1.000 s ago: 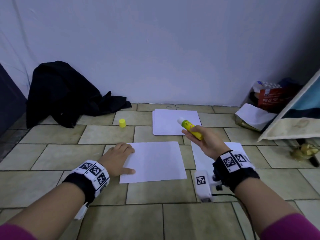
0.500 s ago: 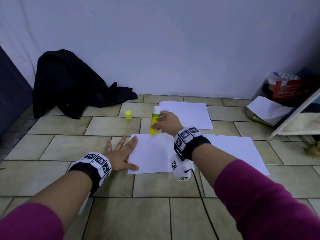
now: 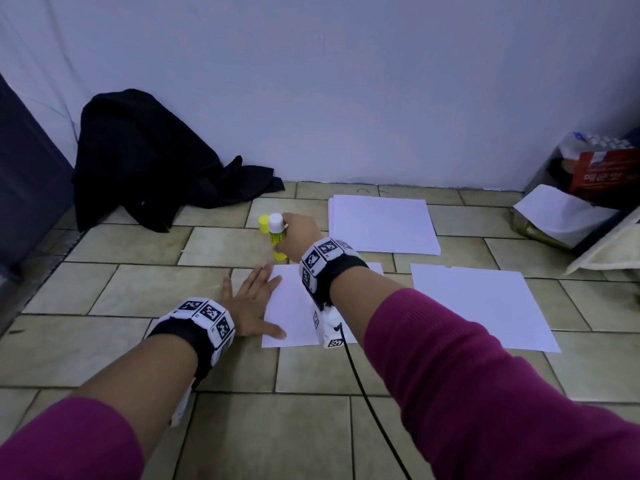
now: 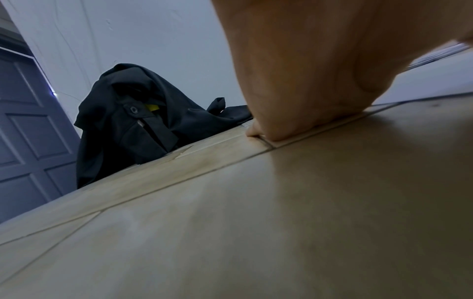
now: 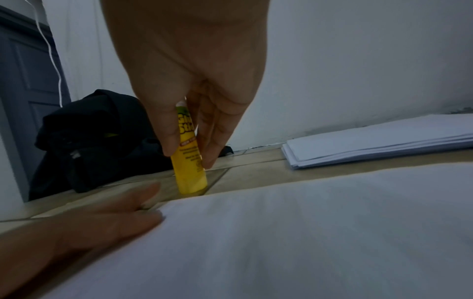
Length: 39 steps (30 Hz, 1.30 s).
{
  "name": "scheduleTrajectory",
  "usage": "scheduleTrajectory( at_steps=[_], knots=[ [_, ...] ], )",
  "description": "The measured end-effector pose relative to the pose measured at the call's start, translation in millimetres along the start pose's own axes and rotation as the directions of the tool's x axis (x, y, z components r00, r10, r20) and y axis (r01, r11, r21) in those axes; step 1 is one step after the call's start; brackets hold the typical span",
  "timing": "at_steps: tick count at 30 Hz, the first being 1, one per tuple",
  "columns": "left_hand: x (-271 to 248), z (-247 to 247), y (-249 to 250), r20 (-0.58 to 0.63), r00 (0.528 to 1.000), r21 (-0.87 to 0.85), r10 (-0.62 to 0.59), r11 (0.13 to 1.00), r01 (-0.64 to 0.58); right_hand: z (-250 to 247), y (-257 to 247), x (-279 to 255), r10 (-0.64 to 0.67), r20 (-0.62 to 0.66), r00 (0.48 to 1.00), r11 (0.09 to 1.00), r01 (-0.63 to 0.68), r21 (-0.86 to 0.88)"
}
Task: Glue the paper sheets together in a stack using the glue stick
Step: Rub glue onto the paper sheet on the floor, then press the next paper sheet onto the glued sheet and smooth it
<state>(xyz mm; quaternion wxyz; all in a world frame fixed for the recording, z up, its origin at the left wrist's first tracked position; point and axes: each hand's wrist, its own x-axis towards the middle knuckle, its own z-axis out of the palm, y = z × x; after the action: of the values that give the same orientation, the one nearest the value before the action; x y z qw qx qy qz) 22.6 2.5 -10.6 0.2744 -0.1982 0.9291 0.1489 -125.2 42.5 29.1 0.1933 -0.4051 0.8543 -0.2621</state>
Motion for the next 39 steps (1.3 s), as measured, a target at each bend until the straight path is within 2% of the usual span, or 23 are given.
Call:
scheduleTrajectory(
  at_steps=[6, 11, 14, 17, 21, 24, 27, 29, 33, 39],
  knots=[
    [2.0, 2.5, -2.8, -0.015, 1.000, -0.003, 0.002, 1.000, -0.002, -0.8, -3.2, -1.1, 0.033, -0.003, 0.999, 0.998, -0.033, -0.055],
    [-0.1, 2.4, -6.8, -0.008, 1.000, -0.055, 0.026, 0.998, -0.027, -19.8, 13.4, -17.0, 0.078, 0.021, 0.997, 0.993, -0.079, 0.086],
    [-1.2, 2.5, -6.4, -0.016, 0.999, -0.064, 0.029, 0.998, -0.030, -43.7, 38.4, -40.1, 0.095, 0.108, 0.990, 0.995, -0.090, -0.054],
    [-2.6, 3.1, -5.6, -0.005, 1.000, -0.055, 0.020, 0.998, -0.021, -70.8, 74.4, -67.7, 0.229, 0.276, 0.934, 0.944, -0.144, -0.296],
    [-3.1, 1.8, -4.7, 0.008, 1.000, -0.077, 0.022, 0.997, -0.021, -93.9, 127.3, -103.9, 0.438, 0.284, 0.853, 0.784, -0.207, -0.586],
    [-4.1, -1.5, -1.5, 0.022, 1.000, -0.071, 0.008, 0.997, -0.006, -101.6, 150.6, -129.3, 0.562, 0.244, 0.790, 0.708, -0.307, -0.636],
    [-4.5, -2.7, -0.9, 0.027, 1.000, -0.059, 0.015, 0.998, -0.014, -102.4, 165.1, -146.3, 0.612, 0.238, 0.754, 0.700, -0.377, -0.607],
    [-4.7, -3.3, -3.0, 0.035, 0.999, -0.054, 0.035, 0.998, -0.033, -98.4, 174.4, -151.5, 0.600, 0.232, 0.765, 0.720, -0.391, -0.573],
    [-4.3, -2.8, -6.2, 0.058, 0.995, -0.020, 0.081, 0.997, -0.080, -95.6, 183.2, -156.2, 0.535, 0.195, 0.822, 0.790, -0.405, -0.459],
    [-5.3, -5.6, -5.4, 0.068, 0.995, -0.010, 0.071, 0.997, -0.070, -102.6, 184.7, -163.1, 0.460, 0.160, 0.874, 0.850, -0.381, -0.363]
  ],
)
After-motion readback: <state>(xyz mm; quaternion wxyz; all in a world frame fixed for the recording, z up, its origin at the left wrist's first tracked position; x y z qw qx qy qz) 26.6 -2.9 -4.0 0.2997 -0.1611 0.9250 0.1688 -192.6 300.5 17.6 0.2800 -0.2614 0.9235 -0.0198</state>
